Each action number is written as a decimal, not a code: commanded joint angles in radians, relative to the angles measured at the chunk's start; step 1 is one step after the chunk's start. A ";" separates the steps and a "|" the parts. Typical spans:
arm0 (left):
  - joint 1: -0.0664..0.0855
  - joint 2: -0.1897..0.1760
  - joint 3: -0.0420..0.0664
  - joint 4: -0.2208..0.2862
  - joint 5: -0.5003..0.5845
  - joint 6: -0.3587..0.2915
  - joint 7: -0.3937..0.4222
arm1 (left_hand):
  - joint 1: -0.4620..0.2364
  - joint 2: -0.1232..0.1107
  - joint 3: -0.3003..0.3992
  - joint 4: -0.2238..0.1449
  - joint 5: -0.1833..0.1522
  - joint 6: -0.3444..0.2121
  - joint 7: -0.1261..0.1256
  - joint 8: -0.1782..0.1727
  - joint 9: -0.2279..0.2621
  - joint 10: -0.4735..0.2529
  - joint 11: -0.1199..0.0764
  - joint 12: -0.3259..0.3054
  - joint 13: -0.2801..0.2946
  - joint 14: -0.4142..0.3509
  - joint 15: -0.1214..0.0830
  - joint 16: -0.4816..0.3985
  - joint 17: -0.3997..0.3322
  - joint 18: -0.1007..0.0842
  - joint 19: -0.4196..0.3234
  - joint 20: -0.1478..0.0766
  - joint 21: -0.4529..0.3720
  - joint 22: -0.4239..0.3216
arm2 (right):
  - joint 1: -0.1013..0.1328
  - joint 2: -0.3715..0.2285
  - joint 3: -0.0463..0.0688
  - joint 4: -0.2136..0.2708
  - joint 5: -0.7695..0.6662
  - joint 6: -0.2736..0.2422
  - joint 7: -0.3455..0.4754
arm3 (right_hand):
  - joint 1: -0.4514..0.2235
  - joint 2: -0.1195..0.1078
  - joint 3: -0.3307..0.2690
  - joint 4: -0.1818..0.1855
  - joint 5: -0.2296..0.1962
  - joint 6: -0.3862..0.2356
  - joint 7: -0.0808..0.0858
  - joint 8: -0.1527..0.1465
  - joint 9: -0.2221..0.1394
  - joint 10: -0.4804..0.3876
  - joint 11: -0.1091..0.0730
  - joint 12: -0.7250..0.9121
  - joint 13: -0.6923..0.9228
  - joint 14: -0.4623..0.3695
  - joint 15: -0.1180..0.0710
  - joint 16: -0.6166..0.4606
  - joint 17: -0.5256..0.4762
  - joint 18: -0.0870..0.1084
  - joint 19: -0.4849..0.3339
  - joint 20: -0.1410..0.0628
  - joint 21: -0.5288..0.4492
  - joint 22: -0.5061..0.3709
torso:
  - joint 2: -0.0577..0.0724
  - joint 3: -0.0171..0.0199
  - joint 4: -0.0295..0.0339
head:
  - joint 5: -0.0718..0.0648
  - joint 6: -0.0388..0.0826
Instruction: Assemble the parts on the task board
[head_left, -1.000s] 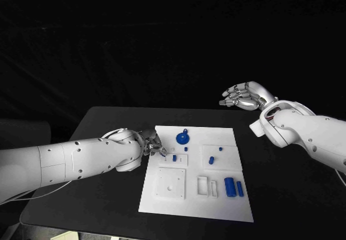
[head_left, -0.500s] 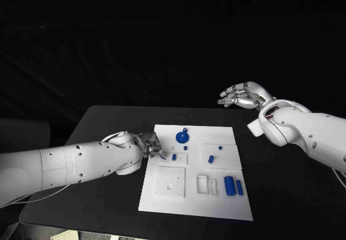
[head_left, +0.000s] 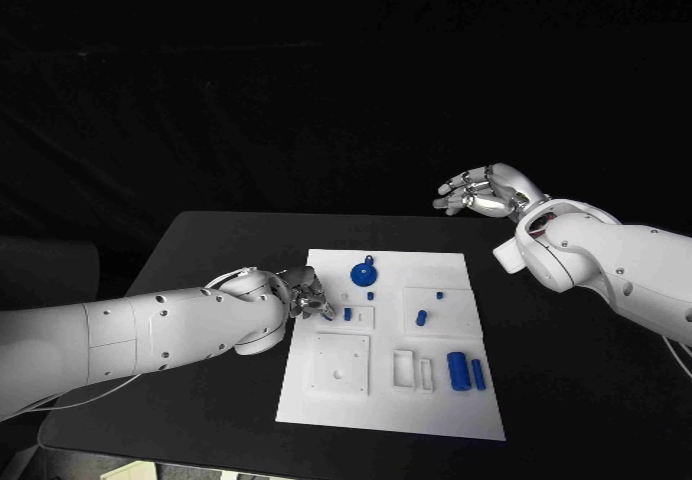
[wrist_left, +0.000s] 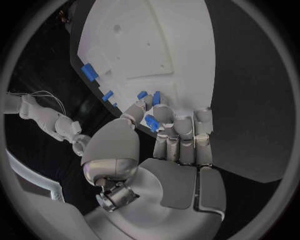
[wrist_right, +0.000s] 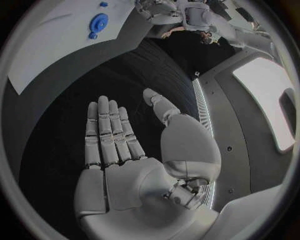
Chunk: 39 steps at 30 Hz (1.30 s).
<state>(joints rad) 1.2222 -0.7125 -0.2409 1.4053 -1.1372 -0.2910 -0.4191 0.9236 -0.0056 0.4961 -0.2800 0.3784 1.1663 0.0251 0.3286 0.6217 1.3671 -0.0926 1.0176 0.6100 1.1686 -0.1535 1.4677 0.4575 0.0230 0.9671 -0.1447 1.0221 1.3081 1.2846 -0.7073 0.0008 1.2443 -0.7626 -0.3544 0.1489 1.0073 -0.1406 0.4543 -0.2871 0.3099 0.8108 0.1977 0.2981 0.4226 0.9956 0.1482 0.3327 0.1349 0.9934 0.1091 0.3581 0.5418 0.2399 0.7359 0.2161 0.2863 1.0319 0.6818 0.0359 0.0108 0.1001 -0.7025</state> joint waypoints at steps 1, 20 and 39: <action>-0.002 0.004 0.001 -0.004 -0.011 -0.011 0.011 | 0.000 0.010 0.009 -0.001 0.006 0.074 -0.048 0.058 0.218 0.031 -0.039 0.004 0.002 0.068 -0.073 0.005 0.002 0.019 0.008 -0.131 0.005 0.017 | 0.001 0.002 0.001 0.001 0.004 0.015 0.006 | -0.005 0.008 -0.001 0.002 0.000 -0.002 0.003 -0.001 -0.001 0.006 0.000 -0.006 -0.002 0.003 0.006 -0.006 -0.002 0.018 -0.001 0.009 -0.006 -0.002 | 0.000 0.0002 -0.0007 | 0.000 0.000; -0.005 0.009 0.001 -0.017 -0.021 -0.012 0.006 | -0.002 0.011 0.009 0.000 0.008 0.078 -0.049 0.060 0.222 0.033 -0.040 0.008 0.004 0.071 -0.075 0.008 0.003 0.020 0.011 -0.131 0.008 0.017 | 0.000 0.003 0.001 -0.001 0.004 0.016 0.007 | -0.005 0.008 -0.003 0.002 0.003 -0.003 0.004 0.000 -0.003 0.007 0.001 -0.012 -0.010 0.002 0.007 -0.011 -0.005 0.019 -0.002 0.011 -0.011 -0.005 | 0.000 0.0000 0.0001 | -0.001 -0.001; -0.008 0.014 0.001 -0.019 -0.021 0.023 0.001 | -0.006 0.014 0.008 0.002 0.010 0.083 -0.051 0.062 0.226 0.035 -0.042 0.013 0.007 0.074 -0.075 0.012 0.005 0.021 0.013 -0.131 0.010 0.017 | 0.000 0.003 0.001 0.002 0.004 0.019 0.005 | -0.003 0.008 -0.005 0.002 0.008 -0.002 0.004 0.000 -0.004 0.010 0.001 -0.015 -0.015 0.001 0.008 -0.014 -0.006 0.020 -0.003 0.013 -0.015 -0.007 | 0.000 -0.0001 -0.0003 | -0.001 -0.001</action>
<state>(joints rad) 1.2175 -0.7004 -0.2398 1.3841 -1.1537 -0.2931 -0.4196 0.9176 0.0004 0.4970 -0.2808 0.3822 1.1685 0.0270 0.3286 0.6218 1.3659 -0.0943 1.0261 0.6152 1.1705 -0.1517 1.4755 0.4610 0.0391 0.9725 -0.1463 1.0260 1.3076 1.2846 -0.7049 0.0008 1.2446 -0.7587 -0.3502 0.1488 1.0073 -0.1407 0.4543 -0.2870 0.3138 0.8107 0.1977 0.2980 0.4197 0.9955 0.1482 0.3211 0.1210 0.9933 0.1088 0.3476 0.5364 0.2400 0.7322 0.2195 0.2785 1.0258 0.6820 0.0357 0.0105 0.0984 -0.7027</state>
